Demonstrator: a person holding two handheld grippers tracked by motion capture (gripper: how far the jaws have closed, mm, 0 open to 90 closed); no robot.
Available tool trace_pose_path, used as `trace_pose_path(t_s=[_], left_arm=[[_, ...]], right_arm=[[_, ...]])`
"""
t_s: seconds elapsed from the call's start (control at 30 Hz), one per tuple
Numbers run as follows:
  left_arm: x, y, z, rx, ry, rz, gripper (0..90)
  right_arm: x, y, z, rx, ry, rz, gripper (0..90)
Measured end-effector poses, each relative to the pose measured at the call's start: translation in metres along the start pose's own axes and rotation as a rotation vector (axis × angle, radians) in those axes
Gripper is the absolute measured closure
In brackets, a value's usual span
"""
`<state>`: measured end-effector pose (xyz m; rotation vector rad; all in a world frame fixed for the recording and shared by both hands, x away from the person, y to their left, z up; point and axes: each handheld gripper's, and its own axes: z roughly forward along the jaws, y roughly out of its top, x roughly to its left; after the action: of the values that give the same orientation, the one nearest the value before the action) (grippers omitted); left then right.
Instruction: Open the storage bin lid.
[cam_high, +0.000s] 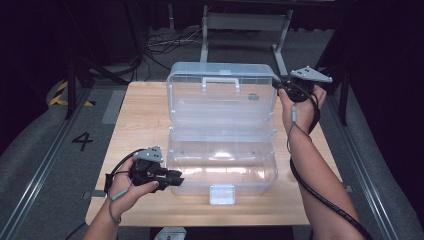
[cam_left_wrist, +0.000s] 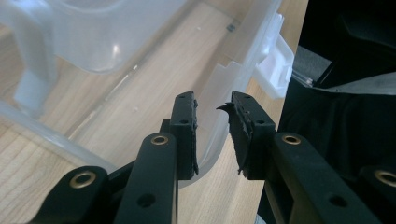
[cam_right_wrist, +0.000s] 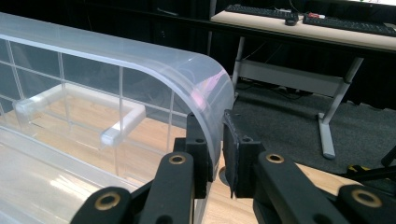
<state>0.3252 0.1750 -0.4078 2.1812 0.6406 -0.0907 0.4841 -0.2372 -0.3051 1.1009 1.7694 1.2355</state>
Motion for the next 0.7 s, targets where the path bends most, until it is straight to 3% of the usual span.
trace_pose_path(t_s=[0.13, 0.17, 0.23, 0.43, 0.7], left_arm=[[0.0, -0.001, 0.005, 0.025, -0.009, 0.008, 71.7], [0.003, -0.002, 0.006, 0.02, -0.031, -0.013, 71.0], [0.003, -0.003, 0.006, 0.014, -0.035, -0.016, 71.1], [-0.001, -0.006, 0.004, -0.011, -0.009, 0.009, 73.1], [-0.003, -0.01, 0.002, -0.042, 0.006, 0.01, 76.5]], right_arm=[[-0.001, 0.0, 0.002, -0.001, 0.003, 0.004, 81.4], [-0.002, 0.0, 0.004, 0.001, 0.004, 0.008, 81.5], [-0.002, 0.0, 0.005, 0.002, 0.006, 0.009, 81.5], [-0.004, 0.001, 0.009, 0.006, 0.01, 0.017, 81.8], [-0.007, 0.002, 0.017, 0.016, 0.008, 0.026, 82.2]])
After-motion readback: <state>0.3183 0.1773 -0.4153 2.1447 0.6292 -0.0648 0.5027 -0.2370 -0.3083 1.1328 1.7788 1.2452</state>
